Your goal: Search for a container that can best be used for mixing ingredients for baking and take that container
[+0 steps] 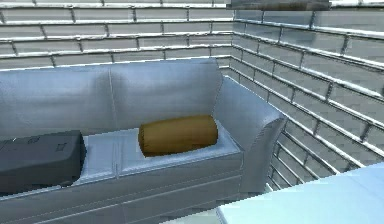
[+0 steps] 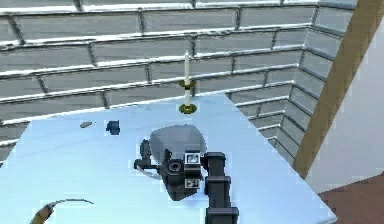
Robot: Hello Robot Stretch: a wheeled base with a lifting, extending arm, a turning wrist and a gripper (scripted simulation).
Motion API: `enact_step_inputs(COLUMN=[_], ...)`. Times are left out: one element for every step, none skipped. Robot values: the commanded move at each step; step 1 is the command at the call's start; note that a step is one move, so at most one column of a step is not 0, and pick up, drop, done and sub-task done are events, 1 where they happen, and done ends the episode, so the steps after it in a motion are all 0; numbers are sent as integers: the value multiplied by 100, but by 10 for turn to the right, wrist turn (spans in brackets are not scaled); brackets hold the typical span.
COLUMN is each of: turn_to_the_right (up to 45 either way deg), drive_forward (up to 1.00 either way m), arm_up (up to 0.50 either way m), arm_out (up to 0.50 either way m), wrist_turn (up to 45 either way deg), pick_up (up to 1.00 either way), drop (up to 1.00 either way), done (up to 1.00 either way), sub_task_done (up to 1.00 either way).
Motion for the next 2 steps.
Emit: enact_step_inputs(turn_to_the_right=[0,0], drive_forward=[0,0], arm_up=[10,0], arm_out=[0,0], wrist_turn=[0,0], pick_up=[0,0], drop=[0,0], done=[0,100], sub_task_done=[0,0])
